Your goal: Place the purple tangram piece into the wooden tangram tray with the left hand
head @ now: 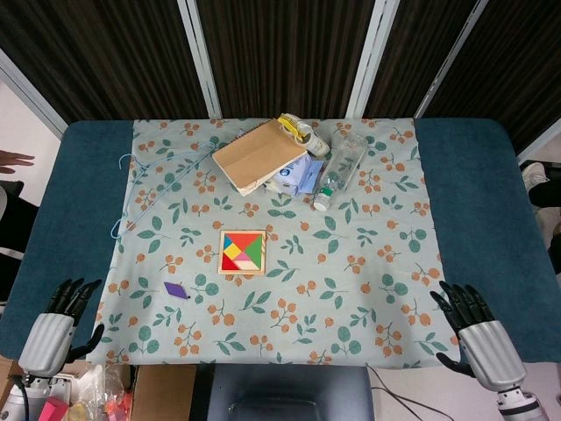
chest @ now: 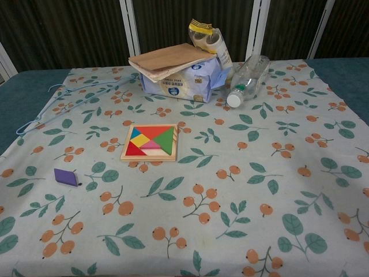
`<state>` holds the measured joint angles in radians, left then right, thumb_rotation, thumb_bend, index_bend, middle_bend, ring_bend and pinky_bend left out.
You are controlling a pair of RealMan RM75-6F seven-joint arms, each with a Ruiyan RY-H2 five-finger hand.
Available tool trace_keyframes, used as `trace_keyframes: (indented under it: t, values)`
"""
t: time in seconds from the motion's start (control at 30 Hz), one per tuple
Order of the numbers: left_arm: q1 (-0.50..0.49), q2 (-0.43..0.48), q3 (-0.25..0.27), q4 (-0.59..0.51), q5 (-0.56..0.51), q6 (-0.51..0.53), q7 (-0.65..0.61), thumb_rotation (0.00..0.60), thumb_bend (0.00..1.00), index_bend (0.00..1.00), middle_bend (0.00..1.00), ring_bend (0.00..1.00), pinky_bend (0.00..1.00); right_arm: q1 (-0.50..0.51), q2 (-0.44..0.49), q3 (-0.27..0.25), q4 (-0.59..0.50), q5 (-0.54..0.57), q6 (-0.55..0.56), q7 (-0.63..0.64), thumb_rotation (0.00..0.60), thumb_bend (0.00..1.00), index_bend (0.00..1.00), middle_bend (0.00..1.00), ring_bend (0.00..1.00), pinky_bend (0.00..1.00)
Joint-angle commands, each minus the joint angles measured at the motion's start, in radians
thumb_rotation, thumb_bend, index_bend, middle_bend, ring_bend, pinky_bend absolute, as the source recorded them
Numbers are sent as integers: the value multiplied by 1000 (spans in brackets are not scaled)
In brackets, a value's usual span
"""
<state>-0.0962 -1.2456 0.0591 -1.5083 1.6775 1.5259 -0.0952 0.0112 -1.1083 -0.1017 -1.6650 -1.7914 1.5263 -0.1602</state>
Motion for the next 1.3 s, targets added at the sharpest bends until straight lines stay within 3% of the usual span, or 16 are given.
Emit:
trace_keyframes:
  t: [0.03, 0.23, 0.33, 0.4, 0.43, 0.47, 0.5, 0.53, 0.57, 0.63, 0.97, 1.3]
  values:
    - [-4, -4, 2, 6, 2, -8, 3, 600, 405, 68, 155, 73, 62, -2, 1, 0, 1, 0, 3, 2, 600, 160, 0, 0, 0, 0]
    - [-40, -40, 8, 30, 12, -72, 13, 600, 405, 71, 153, 75, 87, -2, 4, 2, 2, 5, 4, 6, 600, 160, 0, 0, 0, 0]
    - [-70, -82, 2, 61, 24, -106, 16, 600, 405, 86, 212, 176, 256, -2, 5, 4, 0, 12, 2, 10, 600, 160, 0, 0, 0, 0]
    - [-91, -115, -8, 86, 33, -119, 24, 600, 406, 120, 394, 422, 579, -3, 5, 7, -2, 18, 2, 9, 600, 159, 0, 0, 0, 0]
    - [-106, -136, -13, 100, 33, -137, 29, 600, 407, 132, 479, 525, 690, -2, 4, 8, -3, 20, 1, 9, 600, 159, 0, 0, 0, 0]
    - [-117, -149, -16, 104, 27, -157, 33, 600, 408, 151, 622, 687, 837, -2, 3, 8, -3, 20, 0, 8, 600, 159, 0, 0, 0, 0]
    - [-128, -161, -20, 106, 20, -177, 38, 600, 410, 174, 765, 834, 935, -2, 3, 8, -4, 19, 0, 6, 600, 159, 0, 0, 0, 0]
    - [-141, -177, -26, 108, 10, -200, 42, 600, 411, 196, 867, 921, 982, -2, 2, 8, -4, 19, -1, 3, 600, 159, 0, 0, 0, 0]
    - [-150, -191, -32, 111, 0, -215, 49, 600, 412, 225, 948, 980, 1000, -2, 1, 8, -4, 19, -2, 1, 600, 159, 0, 0, 0, 0]
    - [-167, -221, -45, 118, -29, -251, 71, 600, 414, 277, 1000, 1000, 1000, -1, 1, 8, -6, 21, -6, -3, 600, 159, 0, 0, 0, 0]
    - [-233, -335, -121, 160, -205, -392, 189, 600, 411, 314, 1000, 1000, 1000, -3, 7, 9, -6, 24, -1, 7, 600, 159, 0, 0, 0, 0]
    - [-252, -410, -123, 257, -212, -370, 190, 600, 400, 382, 1000, 1000, 1000, -4, 11, 9, -4, 20, 5, 19, 600, 160, 0, 0, 0, 0]
